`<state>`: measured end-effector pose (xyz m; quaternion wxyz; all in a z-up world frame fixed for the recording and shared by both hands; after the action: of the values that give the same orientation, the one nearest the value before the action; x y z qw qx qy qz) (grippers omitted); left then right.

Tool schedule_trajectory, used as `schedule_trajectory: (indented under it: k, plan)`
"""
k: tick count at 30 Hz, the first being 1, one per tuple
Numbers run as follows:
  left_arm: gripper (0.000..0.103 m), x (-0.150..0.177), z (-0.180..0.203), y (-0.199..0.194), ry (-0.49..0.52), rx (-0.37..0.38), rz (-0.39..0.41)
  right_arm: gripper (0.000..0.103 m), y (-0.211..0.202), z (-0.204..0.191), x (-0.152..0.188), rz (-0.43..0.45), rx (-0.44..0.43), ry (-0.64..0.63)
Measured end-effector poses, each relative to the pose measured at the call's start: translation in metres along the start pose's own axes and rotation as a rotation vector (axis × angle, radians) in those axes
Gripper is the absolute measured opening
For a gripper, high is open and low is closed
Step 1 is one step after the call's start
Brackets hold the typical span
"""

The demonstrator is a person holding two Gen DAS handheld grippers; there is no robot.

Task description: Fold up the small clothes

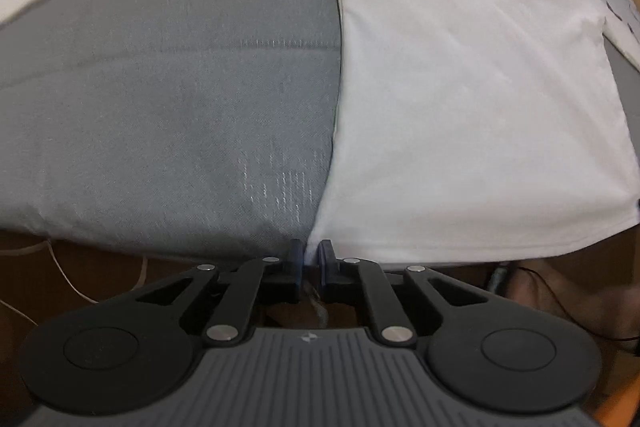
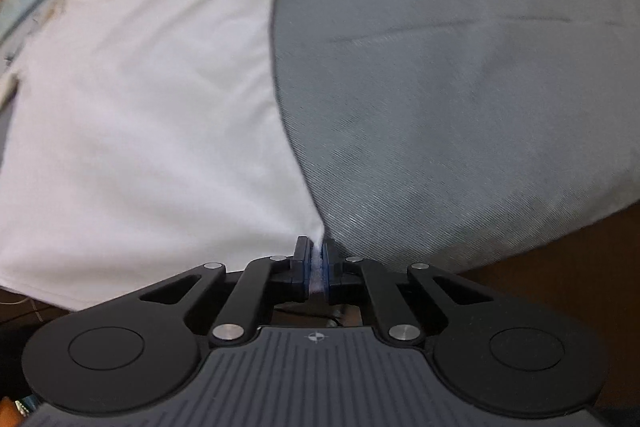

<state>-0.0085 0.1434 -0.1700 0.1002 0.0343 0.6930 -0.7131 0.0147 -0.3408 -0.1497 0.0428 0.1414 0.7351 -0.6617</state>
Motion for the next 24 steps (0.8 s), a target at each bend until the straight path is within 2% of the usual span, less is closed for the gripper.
schedule_trajectory:
  k: [2, 4, 6, 7, 9, 10, 12, 13, 14, 16, 18, 19, 20, 22, 24]
  plan:
    - [0.012, -0.008, 0.008, -0.013, 0.037, -0.002, 0.091, 0.011, -0.004, 0.0, -0.003, 0.027, 0.044, 0.005]
    - [0.015, -0.014, 0.019, -0.022, 0.057, 0.06, 0.15, 0.012, -0.015, -0.004, -0.008, 0.101, 0.087, -0.021]
    - [0.015, -0.016, 0.031, -0.018, 0.072, 0.114, 0.14, 0.015, -0.027, -0.012, -0.012, 0.174, 0.076, -0.043]
    - [0.018, -0.015, 0.034, -0.011, 0.077, 0.12, 0.108, 0.015, -0.03, -0.016, -0.014, 0.196, 0.042, -0.045]
    - [0.019, -0.009, 0.035, 0.015, 0.088, 0.075, -0.011, 0.021, -0.024, -0.02, -0.015, 0.172, -0.031, -0.028]
    - [0.019, -0.005, 0.035, 0.026, 0.106, 0.034, -0.059, 0.028, -0.019, -0.02, -0.012, 0.131, -0.048, -0.022]
    - [0.019, -0.007, 0.039, 0.027, 0.13, 0.018, -0.043, 0.03, 0.002, -0.02, -0.006, 0.029, 0.028, -0.05]
    - [0.02, -0.01, 0.042, 0.02, 0.121, 0.048, -0.006, 0.03, 0.004, -0.019, -0.005, 0.024, 0.064, -0.062]
    - [0.022, -0.014, 0.042, 0.013, 0.108, 0.084, 0.037, 0.03, 0.001, -0.02, -0.008, 0.039, 0.059, -0.052]
    - [0.039, -0.02, 0.043, 0.008, 0.093, 0.101, 0.084, 0.031, -0.004, -0.022, -0.013, 0.067, 0.031, -0.042]
    - [0.042, -0.019, 0.04, 0.024, 0.107, 0.015, 0.032, 0.031, 0.003, -0.022, -0.011, 0.034, 0.096, -0.077]
    - [0.042, -0.017, 0.04, 0.031, 0.122, -0.026, 0.013, 0.036, 0.007, -0.02, -0.009, 0.017, 0.13, -0.095]
    - [0.042, -0.019, 0.04, 0.031, 0.129, -0.045, 0.02, 0.037, 0.005, -0.019, -0.01, 0.022, 0.144, -0.095]
    - [0.042, -0.029, 0.04, 0.018, 0.094, -0.008, 0.096, 0.037, -0.01, -0.021, -0.018, 0.069, 0.136, -0.083]
    - [0.043, -0.041, 0.04, -0.006, 0.055, 0.047, 0.223, 0.037, -0.04, -0.031, -0.036, 0.187, 0.109, -0.085]
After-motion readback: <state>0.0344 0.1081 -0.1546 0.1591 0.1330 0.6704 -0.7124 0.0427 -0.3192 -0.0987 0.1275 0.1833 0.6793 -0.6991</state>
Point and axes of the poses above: each gripper's, at about its wrist camera, not at the fingertips, and y roughly the way its jaws point, z to its right, x to its underside, the point moved 5 cm from there along y, roughly the way its jaws point
